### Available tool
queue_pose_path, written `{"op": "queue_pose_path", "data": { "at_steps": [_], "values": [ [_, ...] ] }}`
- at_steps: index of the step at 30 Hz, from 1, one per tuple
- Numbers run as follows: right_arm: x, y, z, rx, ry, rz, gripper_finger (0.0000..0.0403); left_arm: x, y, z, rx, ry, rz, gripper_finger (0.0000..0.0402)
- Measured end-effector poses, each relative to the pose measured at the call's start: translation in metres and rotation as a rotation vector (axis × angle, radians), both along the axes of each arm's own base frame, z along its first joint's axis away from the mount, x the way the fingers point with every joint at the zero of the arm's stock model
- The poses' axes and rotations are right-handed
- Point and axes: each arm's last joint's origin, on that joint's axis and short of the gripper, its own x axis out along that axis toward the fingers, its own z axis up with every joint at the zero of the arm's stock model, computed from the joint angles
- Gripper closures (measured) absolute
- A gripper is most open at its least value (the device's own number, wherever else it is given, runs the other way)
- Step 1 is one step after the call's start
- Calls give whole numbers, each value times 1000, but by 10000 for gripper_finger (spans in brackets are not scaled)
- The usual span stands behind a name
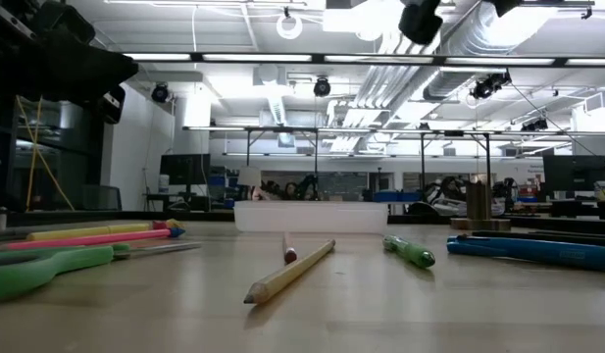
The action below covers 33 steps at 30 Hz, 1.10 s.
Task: Pick & place school supplies into a supply box
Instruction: Put the black pen into the transparent supply box
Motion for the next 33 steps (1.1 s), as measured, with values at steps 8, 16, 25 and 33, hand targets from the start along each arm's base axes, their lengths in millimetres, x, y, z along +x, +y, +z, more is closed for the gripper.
{"op": "queue_pose_path", "data": {
  "at_steps": [8,16,25,33],
  "values": [
    [3,18,14,-58,-161,99,393,0,0,0,0,0,1,325],
    [4,24,15,-65,-177,95,390,0,0,0,0,0,1,325],
    [10,19,12,-82,-163,-45,392,0,0,0,-1,0,5,325],
    [34,12,-10,-115,-80,-146,392,0,0,0,-1,0,6,325]
  ]
}}
